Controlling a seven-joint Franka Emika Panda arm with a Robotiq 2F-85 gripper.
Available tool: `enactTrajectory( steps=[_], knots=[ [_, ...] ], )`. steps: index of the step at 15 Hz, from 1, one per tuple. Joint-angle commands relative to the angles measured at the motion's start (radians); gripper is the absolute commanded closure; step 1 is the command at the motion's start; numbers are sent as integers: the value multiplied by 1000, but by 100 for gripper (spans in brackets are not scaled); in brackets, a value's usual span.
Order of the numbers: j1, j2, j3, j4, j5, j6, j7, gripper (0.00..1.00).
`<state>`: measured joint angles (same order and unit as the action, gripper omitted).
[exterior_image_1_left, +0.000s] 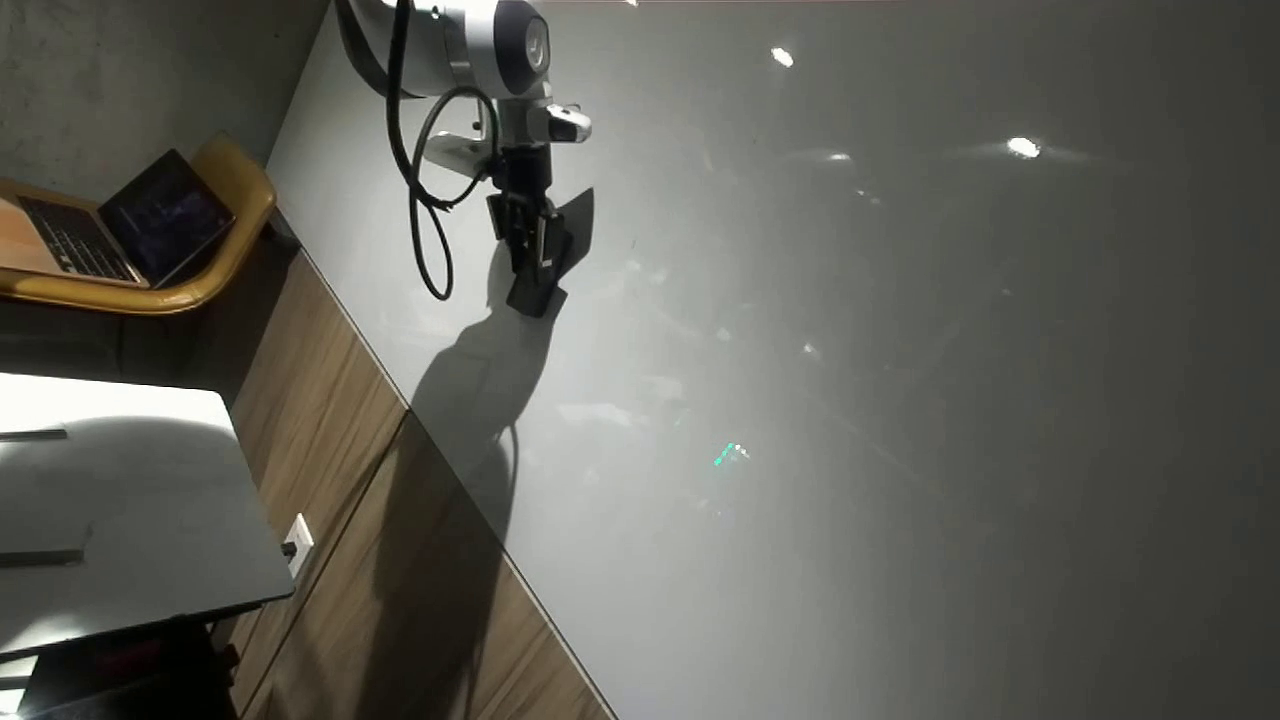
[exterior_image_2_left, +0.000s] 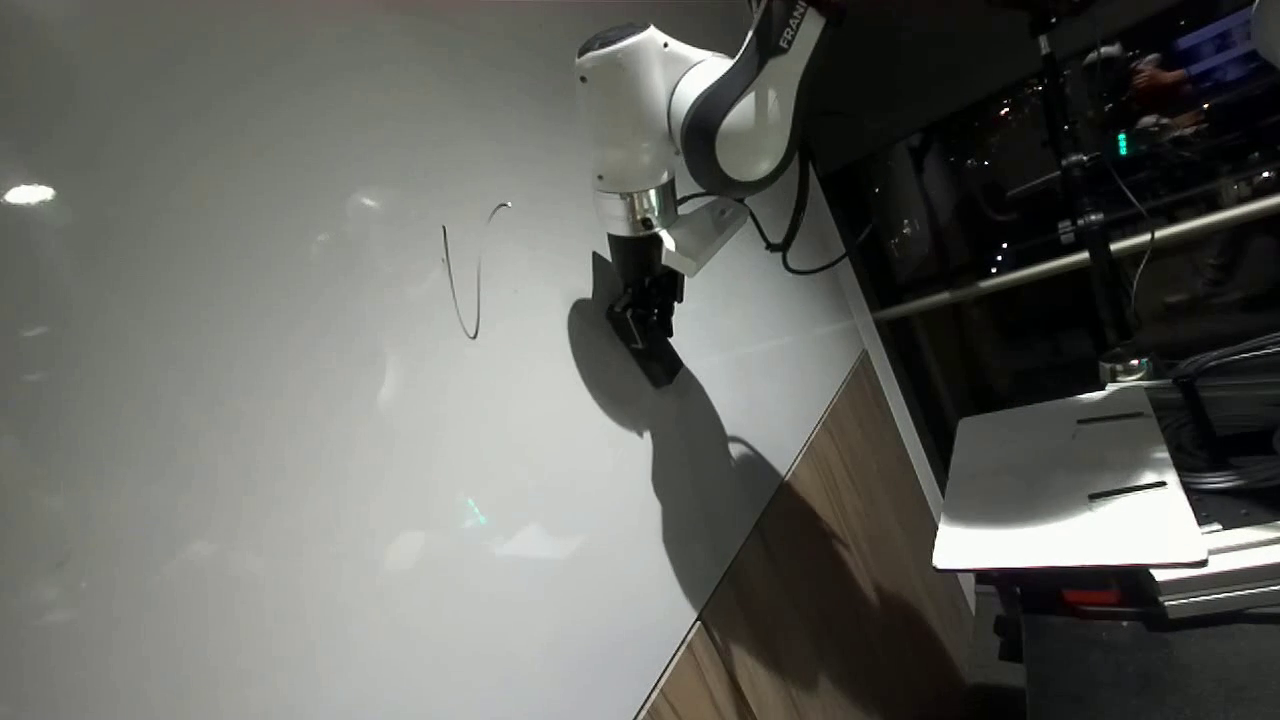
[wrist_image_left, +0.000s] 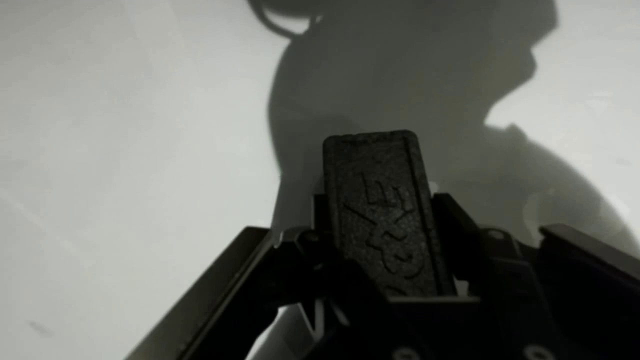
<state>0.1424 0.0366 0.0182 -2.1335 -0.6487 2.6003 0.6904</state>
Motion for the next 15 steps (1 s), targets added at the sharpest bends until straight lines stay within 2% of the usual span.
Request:
enactTrajectory(
  steps=[1, 4, 7, 11, 15],
  knots=[
    [-58, -110, -3, 3, 94, 4, -156, 72],
    [-48, -216, 41, -5, 230, -40, -250, 72],
    [-28, -290, 109, 28, 315, -72, -282, 72],
    [-6, -325, 220, 75, 366, -117, -264, 72],
    [5, -300, 298, 124, 371, -144, -251, 72]
  ],
)
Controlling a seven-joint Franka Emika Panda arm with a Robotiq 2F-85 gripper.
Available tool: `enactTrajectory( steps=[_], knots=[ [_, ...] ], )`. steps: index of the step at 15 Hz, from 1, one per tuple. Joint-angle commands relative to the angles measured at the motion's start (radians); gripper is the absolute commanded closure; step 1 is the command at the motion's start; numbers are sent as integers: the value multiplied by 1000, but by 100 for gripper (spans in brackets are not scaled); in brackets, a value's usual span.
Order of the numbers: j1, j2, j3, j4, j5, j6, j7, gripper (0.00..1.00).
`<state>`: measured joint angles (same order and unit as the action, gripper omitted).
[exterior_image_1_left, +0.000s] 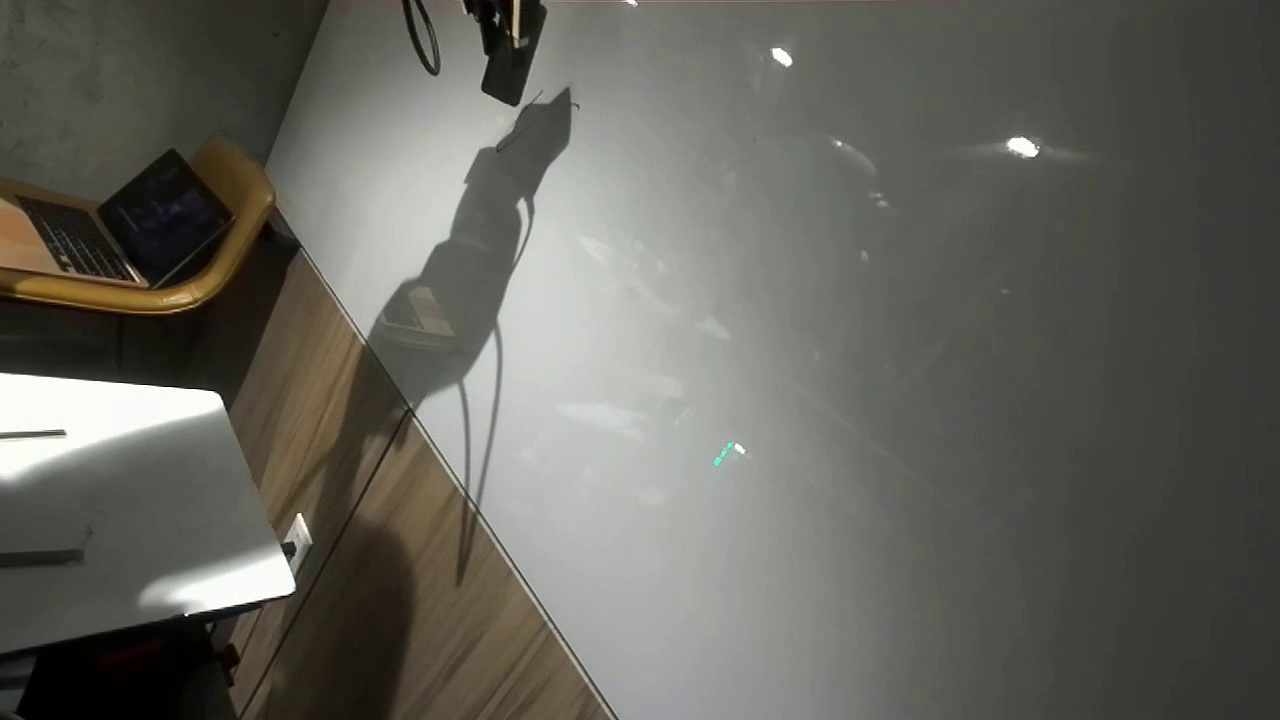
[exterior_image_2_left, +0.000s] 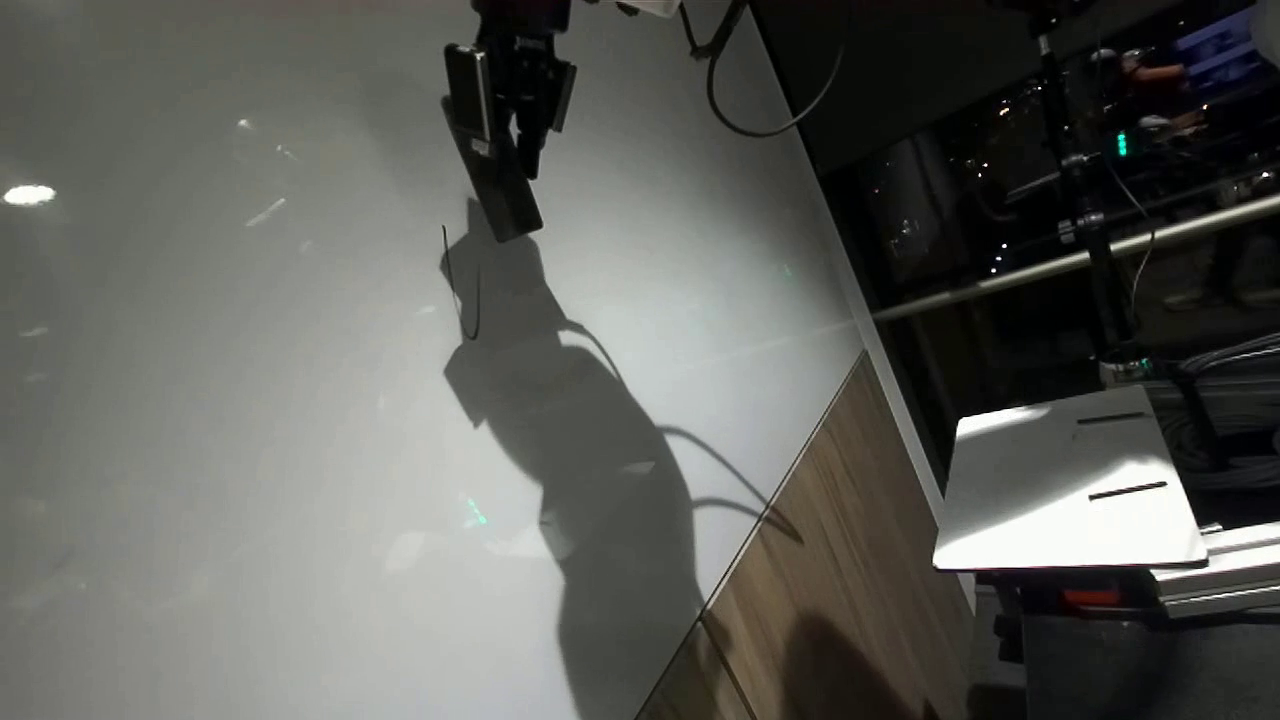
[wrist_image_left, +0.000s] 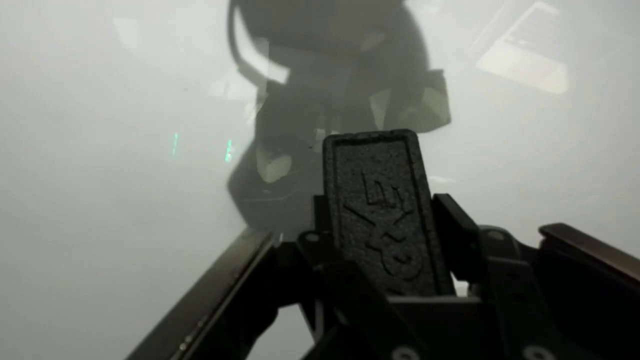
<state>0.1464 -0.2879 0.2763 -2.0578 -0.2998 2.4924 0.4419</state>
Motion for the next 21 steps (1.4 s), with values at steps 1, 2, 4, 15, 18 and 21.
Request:
enactTrajectory(
  steps=[1, 2, 4, 15, 18, 21],
  knots=[
    [0, 36, 58, 58, 12, -36, 8, 72],
    [-2, 51, 71, 71, 5, -38, 12, 72],
    [-7, 82, 96, 89, -19, -31, 29, 72],
    [52, 302, 83, 194, -186, -48, 122, 72],
    [89, 343, 67, 218, -216, -55, 143, 72],
    [113, 378, 37, 245, -248, -68, 143, 72]
  ],
)
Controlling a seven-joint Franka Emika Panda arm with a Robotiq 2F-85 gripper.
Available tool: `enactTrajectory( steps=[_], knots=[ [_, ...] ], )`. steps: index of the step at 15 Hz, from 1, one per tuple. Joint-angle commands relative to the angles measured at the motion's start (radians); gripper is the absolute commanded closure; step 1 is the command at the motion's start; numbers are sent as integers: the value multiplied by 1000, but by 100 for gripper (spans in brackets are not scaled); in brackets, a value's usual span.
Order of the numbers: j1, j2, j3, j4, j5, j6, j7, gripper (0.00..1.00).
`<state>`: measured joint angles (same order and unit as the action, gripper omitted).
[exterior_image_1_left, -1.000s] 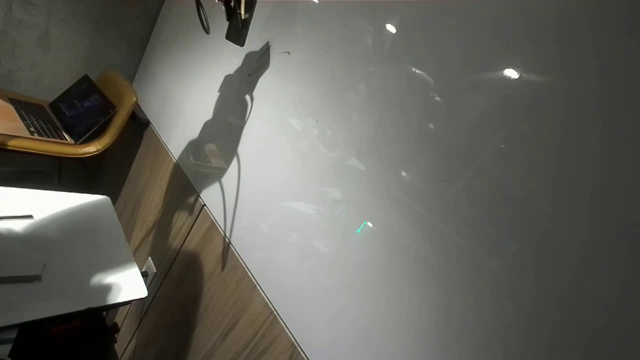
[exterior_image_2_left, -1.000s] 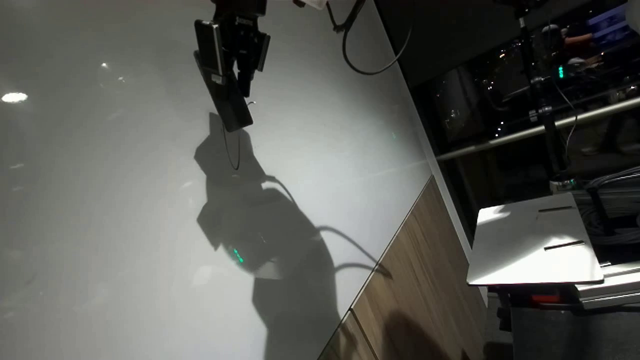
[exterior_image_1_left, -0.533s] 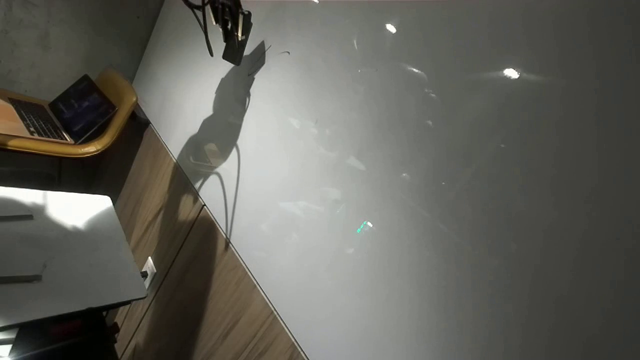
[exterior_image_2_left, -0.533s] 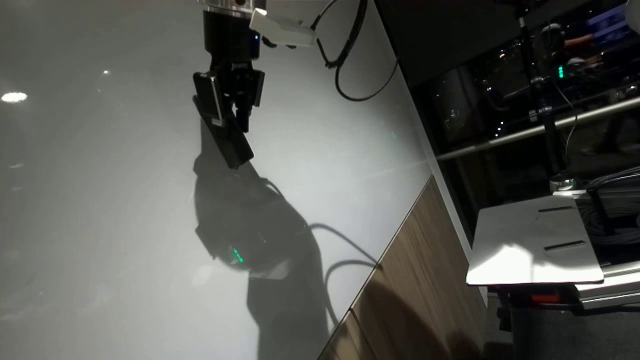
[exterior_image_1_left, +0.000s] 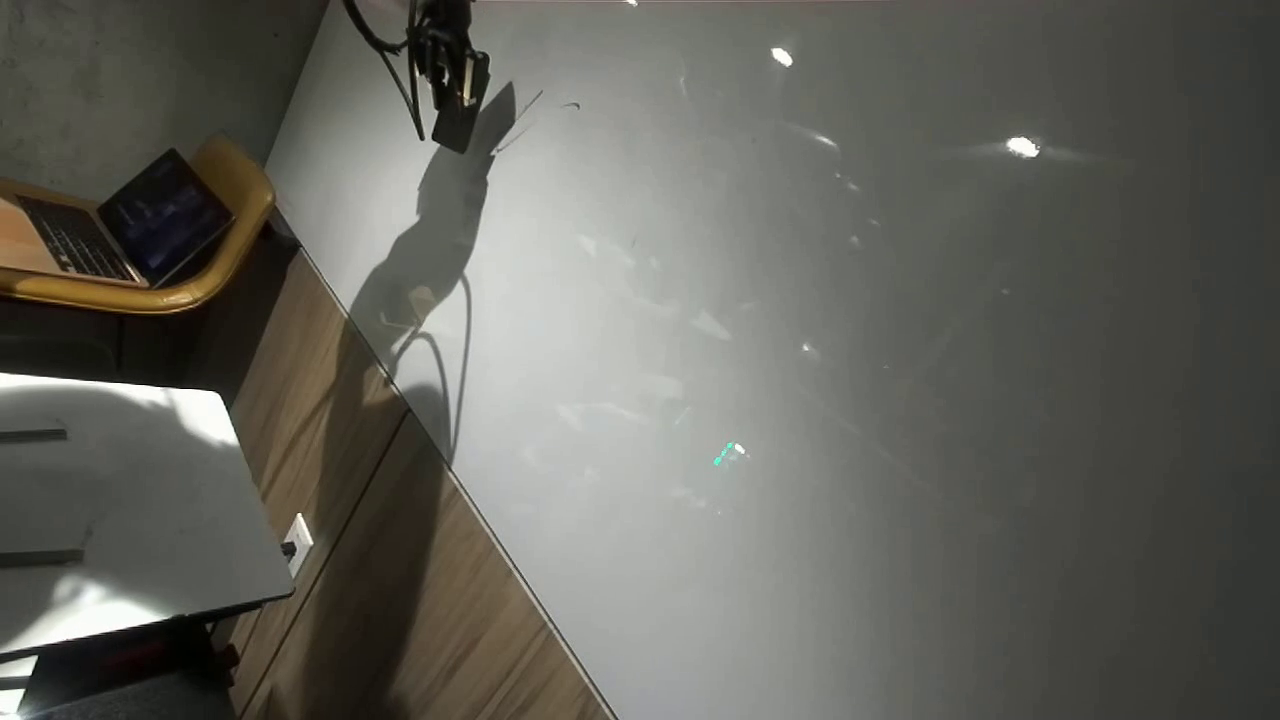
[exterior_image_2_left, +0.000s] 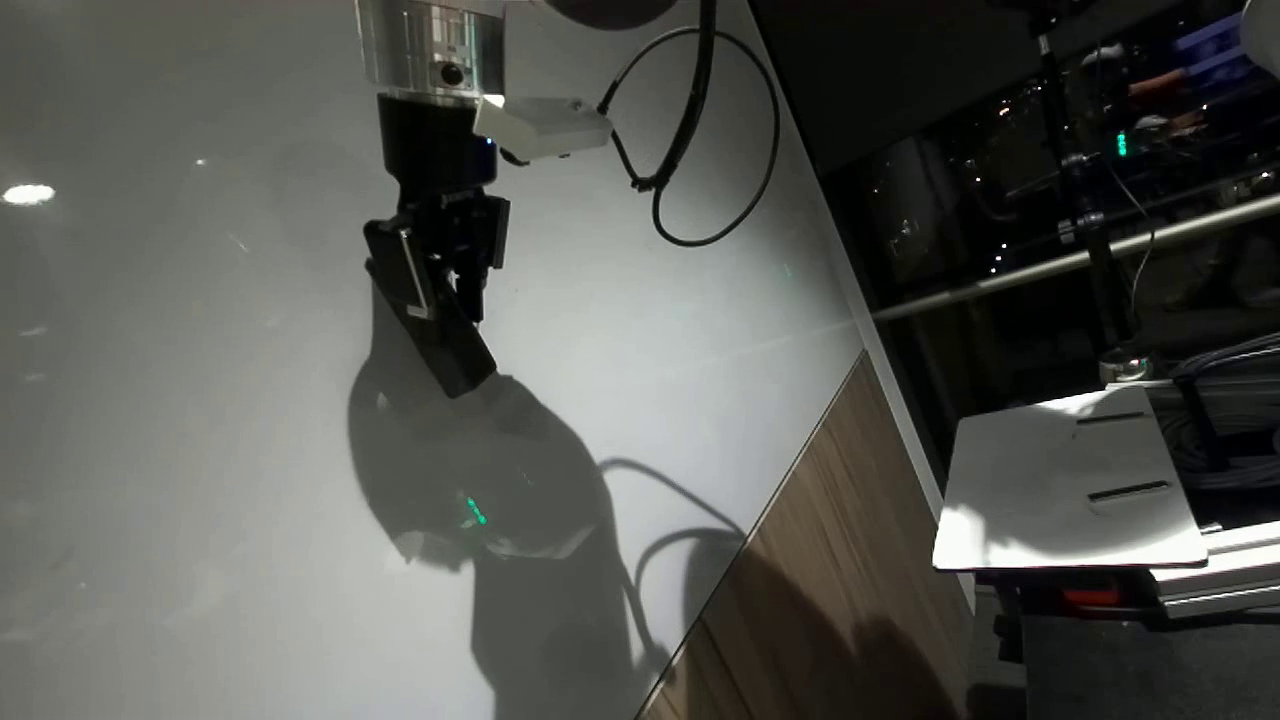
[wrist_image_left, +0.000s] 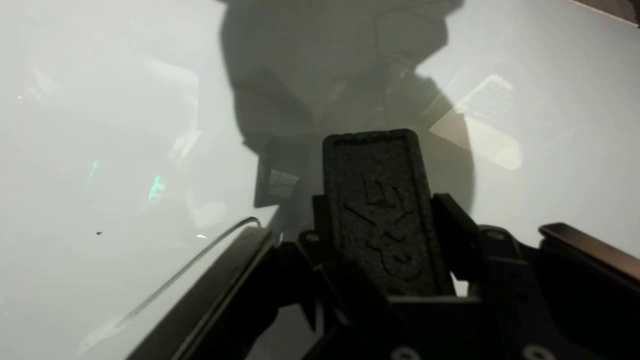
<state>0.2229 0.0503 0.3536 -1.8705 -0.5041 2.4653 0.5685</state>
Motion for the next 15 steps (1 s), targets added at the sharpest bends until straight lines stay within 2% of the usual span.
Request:
enactTrajectory(
  steps=[1, 5, 8, 15],
  knots=[
    [40, 51, -54, 70, -52, -46, 12, 72],
    [45, 91, -109, 139, -55, -63, -2, 72],
    [54, 91, -120, 168, -49, -103, -7, 72],
    [-8, 9, -189, 144, 0, -129, -58, 72]
  ],
)
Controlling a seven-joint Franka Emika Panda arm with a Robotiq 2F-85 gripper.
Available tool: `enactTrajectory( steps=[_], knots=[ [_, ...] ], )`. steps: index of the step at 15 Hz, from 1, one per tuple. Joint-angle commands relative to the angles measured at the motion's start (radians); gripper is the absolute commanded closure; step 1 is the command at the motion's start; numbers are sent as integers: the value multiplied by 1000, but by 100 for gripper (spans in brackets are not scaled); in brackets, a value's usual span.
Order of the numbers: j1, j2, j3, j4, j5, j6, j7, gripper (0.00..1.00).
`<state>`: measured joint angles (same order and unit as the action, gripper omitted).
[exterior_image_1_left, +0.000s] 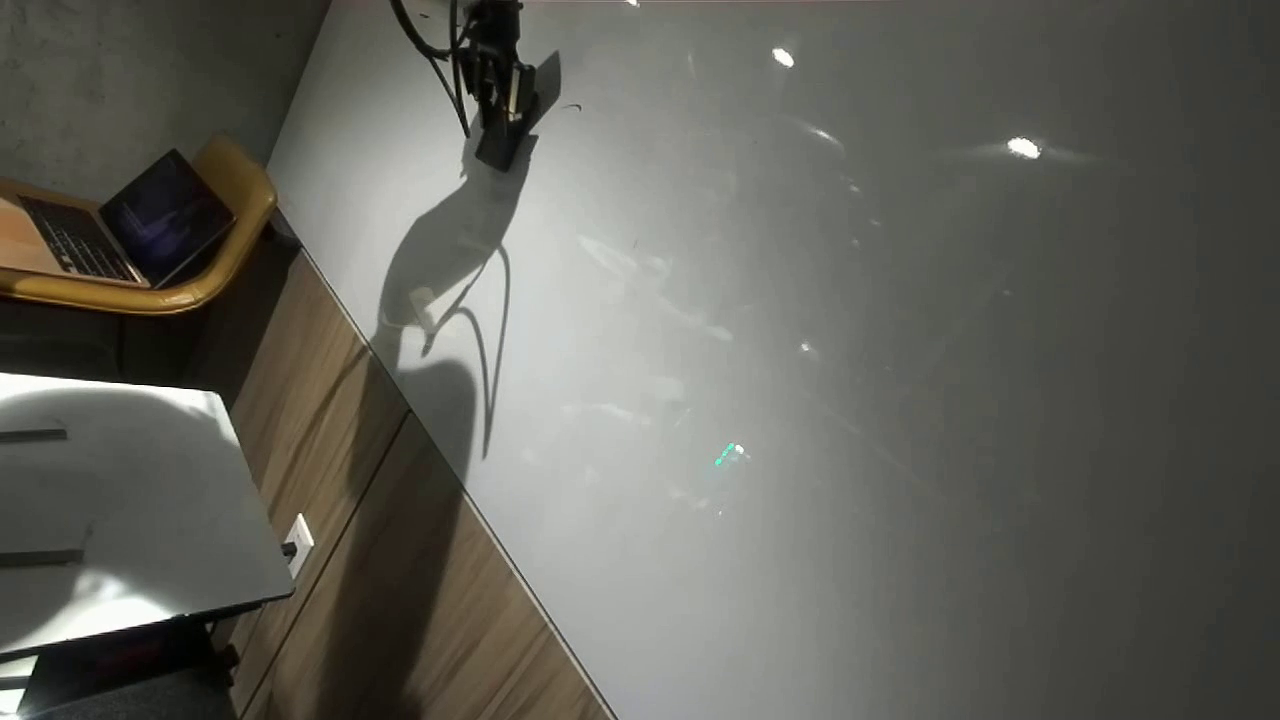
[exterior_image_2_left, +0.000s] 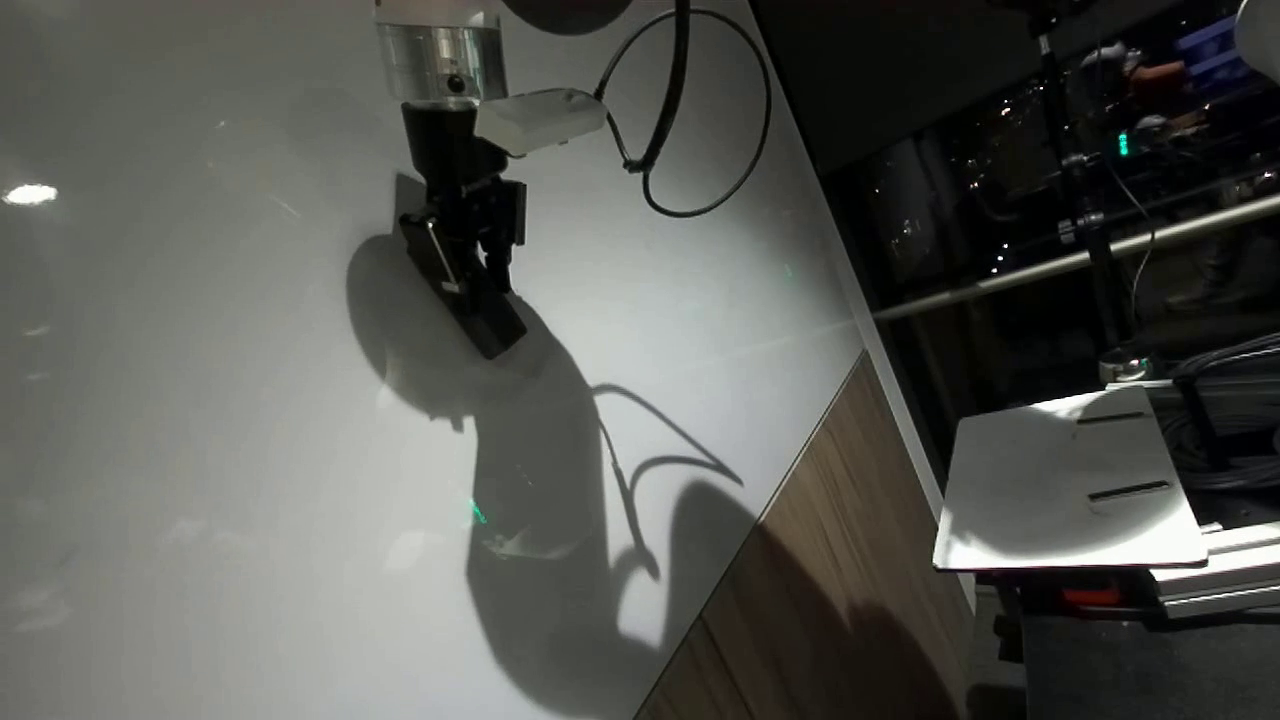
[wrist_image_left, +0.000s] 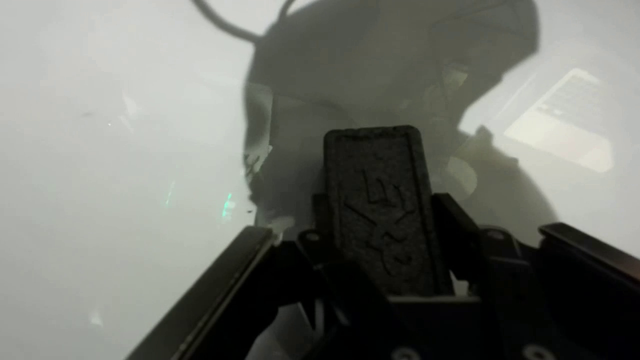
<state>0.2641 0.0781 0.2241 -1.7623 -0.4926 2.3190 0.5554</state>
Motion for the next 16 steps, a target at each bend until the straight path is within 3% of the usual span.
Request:
enactTrajectory(
  steps=[1, 12, 16],
  knots=[
    [-59, -33, -69, 29, -8, 11, -44, 72],
    [-208, -145, -155, -55, 96, -5, -204, 72],
    [-216, -230, -148, -203, 127, -8, -223, 72]
  ],
)
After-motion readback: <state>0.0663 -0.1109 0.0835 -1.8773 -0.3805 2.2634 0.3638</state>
